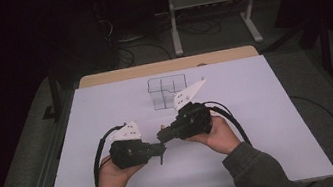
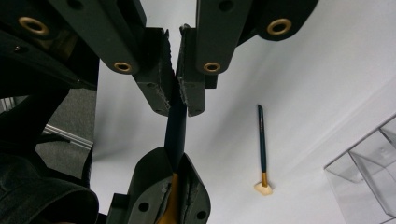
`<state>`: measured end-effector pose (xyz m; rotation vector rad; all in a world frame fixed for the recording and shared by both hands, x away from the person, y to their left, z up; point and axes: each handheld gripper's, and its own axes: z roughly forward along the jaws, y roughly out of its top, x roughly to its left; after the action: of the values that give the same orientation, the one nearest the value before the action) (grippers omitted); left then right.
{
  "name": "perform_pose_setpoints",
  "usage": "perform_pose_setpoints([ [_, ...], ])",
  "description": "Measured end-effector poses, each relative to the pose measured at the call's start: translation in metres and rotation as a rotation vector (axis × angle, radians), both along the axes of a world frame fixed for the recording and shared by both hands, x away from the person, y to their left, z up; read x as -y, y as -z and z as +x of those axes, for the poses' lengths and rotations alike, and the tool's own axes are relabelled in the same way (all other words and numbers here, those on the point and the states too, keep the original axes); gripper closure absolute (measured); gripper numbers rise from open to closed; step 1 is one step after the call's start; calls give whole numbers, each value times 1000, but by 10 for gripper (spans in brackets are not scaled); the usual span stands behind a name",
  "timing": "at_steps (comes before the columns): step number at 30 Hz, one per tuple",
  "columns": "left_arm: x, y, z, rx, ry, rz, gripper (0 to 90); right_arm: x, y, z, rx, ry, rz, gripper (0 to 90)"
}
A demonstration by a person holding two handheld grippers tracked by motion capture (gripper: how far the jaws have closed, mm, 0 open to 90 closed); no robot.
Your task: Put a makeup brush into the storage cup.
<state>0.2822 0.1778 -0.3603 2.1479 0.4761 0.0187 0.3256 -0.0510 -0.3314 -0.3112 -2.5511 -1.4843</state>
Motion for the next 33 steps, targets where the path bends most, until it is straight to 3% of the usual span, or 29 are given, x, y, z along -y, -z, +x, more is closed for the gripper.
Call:
perform_pose_setpoints([
  [7, -2, 0, 1, -6, -16, 7, 748, 2, -4, 2, 10, -9, -30, 828],
  [25, -7, 1, 1, 6, -48, 17, 702, 17, -6, 9, 14, 39, -70, 829],
  [33, -11, 7, -1, 12, -79, 55, 664, 31, -10, 11, 24, 67, -78, 829],
])
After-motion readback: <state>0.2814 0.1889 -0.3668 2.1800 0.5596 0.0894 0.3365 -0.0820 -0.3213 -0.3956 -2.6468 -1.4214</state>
